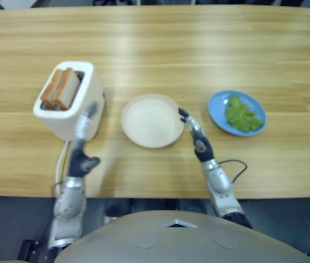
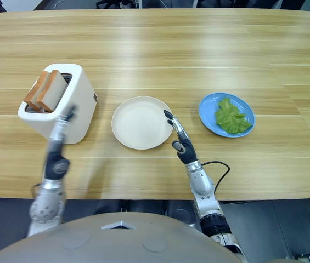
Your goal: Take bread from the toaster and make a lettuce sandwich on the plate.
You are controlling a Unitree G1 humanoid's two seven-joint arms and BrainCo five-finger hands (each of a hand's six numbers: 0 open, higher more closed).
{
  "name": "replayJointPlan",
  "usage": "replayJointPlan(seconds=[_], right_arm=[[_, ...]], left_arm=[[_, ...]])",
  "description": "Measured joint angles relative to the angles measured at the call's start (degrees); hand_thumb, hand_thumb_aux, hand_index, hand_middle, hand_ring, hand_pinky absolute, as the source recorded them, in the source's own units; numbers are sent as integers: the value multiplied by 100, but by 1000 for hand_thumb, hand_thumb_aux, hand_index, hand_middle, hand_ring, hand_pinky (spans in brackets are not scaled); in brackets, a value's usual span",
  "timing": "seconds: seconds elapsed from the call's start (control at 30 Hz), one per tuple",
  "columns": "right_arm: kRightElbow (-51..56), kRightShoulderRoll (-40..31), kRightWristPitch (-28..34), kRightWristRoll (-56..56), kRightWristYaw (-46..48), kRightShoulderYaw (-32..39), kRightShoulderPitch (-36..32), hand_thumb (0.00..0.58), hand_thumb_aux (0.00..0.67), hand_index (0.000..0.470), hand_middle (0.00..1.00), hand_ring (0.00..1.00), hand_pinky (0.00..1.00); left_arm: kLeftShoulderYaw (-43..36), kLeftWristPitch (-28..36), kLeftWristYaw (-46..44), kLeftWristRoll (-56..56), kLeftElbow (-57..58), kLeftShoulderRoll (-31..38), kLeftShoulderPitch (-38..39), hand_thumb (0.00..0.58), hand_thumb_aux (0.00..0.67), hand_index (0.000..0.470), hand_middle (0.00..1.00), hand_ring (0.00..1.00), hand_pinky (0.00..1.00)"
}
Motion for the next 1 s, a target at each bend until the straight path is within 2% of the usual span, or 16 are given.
replayJointPlan(seconds=[0.13, 0.23, 0.33, 0.43, 0.6, 0.8, 1.0], right_arm=[[-27, 11, -90, -100, -107, -2, -8, 0, 0, 0, 0, 0, 0], [-48, 27, -104, -119, -163, 1, -28, 0, 0, 0, 0, 0, 0], [-51, 51, -106, -133, -198, 10, -51, 0, 0, 0, 0, 0, 0], [-56, 91, -110, -153, -227, 17, -94, 0, 0, 0, 0, 0, 0], [-54, 99, -117, -156, -291, 15, -151, 0, 0, 0, 0, 0, 0], [-51, 99, -119, -151, -310, 21, -209, 0, 0, 0, 0, 0, 0], [-51, 82, -119, -143, -309, 20, -215, 0, 0, 0, 0, 0, 0]], left_arm=[[1064, 446, 674, 574, -363, -55, -366, 0, 0, 0, 0, 0, 0], [1625, 1238, 1045, 1215, -129, 240, -680, 0, 0, 0, 0, 0, 0], [1786, 1998, 1214, 1762, 325, 623, -944, 0, 0, 0, 0, 0, 0], [1687, 2847, 1230, 2245, 915, 1083, -1250, 0, 0, 0, 0, 0, 0], [1288, 3866, 1342, 2702, 1906, 1763, -1617, 0, 0, 0, 0, 0, 0], [823, 4635, 1484, 2743, 2626, 2343, -1948, 0, 0, 0, 0, 0, 0], [91, 5185, 1600, 2929, 2976, 2579, -2128, 0, 0, 0, 0, 0, 0]])
